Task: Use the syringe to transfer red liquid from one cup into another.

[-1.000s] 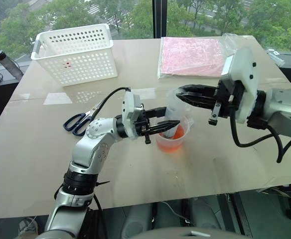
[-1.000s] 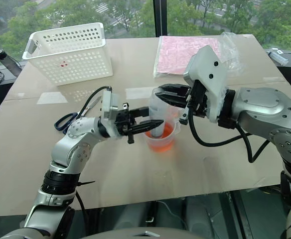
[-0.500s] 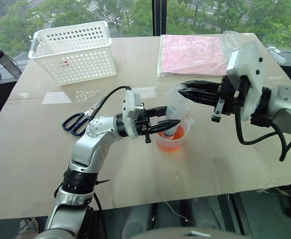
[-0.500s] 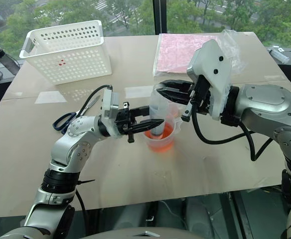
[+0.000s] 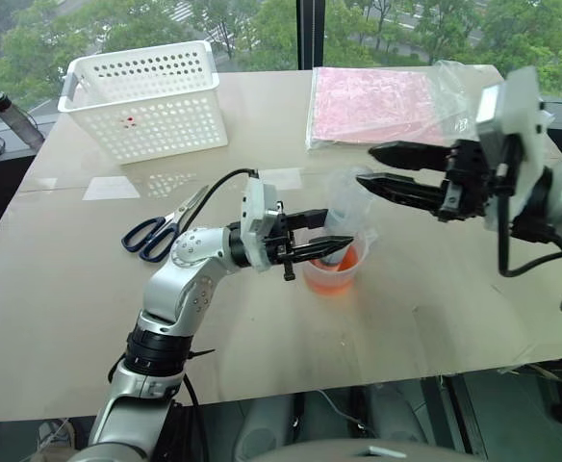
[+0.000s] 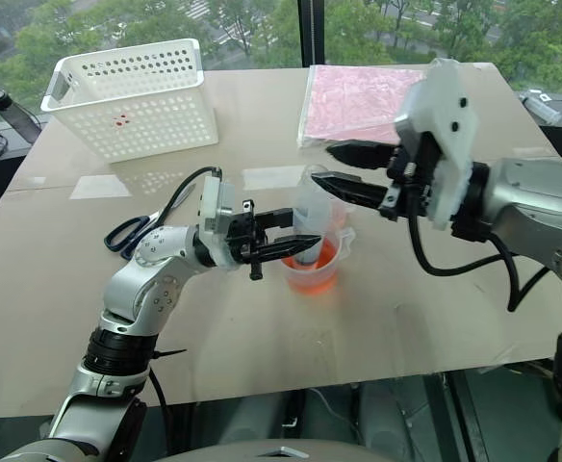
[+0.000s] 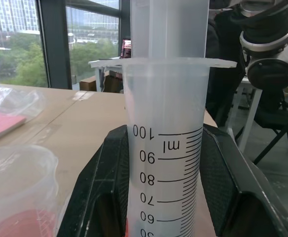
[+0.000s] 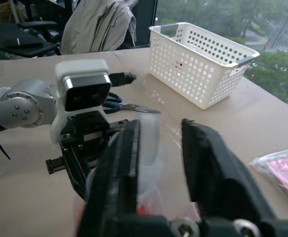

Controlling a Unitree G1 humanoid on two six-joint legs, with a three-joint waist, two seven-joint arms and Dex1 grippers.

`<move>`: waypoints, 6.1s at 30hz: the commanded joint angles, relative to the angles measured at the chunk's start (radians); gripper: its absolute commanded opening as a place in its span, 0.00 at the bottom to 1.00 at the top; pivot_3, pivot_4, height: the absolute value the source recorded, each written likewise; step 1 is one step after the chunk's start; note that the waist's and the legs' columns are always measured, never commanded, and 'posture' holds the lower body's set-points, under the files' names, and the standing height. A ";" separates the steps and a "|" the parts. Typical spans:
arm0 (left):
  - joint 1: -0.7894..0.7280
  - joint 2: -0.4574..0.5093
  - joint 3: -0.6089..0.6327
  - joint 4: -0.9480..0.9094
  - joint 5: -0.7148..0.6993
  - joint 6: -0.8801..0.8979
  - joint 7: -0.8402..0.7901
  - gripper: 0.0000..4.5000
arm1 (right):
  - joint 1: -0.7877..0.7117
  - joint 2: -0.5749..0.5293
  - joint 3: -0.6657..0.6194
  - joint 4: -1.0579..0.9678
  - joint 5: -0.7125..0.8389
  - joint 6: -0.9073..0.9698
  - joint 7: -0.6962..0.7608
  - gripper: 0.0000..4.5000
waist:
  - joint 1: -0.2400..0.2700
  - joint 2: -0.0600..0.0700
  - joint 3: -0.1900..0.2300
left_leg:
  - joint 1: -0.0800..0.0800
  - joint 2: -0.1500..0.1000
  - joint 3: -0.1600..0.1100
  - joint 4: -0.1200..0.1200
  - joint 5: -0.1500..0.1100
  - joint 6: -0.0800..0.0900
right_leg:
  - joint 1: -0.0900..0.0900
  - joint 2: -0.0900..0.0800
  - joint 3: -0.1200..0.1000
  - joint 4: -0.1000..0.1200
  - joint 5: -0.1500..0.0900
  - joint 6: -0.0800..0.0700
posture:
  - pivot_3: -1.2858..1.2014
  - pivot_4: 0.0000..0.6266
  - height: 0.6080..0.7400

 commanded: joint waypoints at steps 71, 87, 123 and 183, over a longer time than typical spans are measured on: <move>-0.432 -0.304 0.100 0.783 0.274 -0.506 0.123 0.31 | -0.126 0.118 0.062 0.206 -0.389 -0.119 -0.105 0.81 | -0.004 0.001 -0.001 | 0.000 0.000 0.001 0.005 0.001 -0.001 | -0.001 0.002 0.000 0.006 0.001 0.001 | 0.52 0.24 1.00; -0.397 -0.317 0.086 0.708 0.271 -0.490 0.154 0.31 | -0.274 0.258 0.149 0.324 -0.545 -0.046 -0.101 0.81 | -0.006 0.001 -0.001 | 0.000 -0.002 0.002 0.004 0.001 -0.001 | -0.002 0.002 -0.002 0.006 0.001 0.001 | 0.52 0.24 1.00; -0.490 -0.318 0.176 0.732 0.206 -0.454 0.173 0.31 | -0.142 0.312 0.408 0.306 -0.835 -0.136 0.129 0.02 | -0.010 0.001 -0.001 | 0.000 -0.002 0.002 0.004 0.001 -0.001 | -0.003 0.006 -0.002 0.007 0.001 0.001 | 0.52 0.24 1.00; -0.716 0.339 0.029 0.792 0.000 1.105 0.288 0.31 | 0.918 0.075 -0.582 -0.193 -0.261 -0.360 0.580 0.99 | -0.018 0.000 -0.001 | 0.003 -0.002 0.002 0.005 0.001 -0.002 | 0.000 0.009 0.000 0.009 0.000 0.001 | 0.52 0.24 1.00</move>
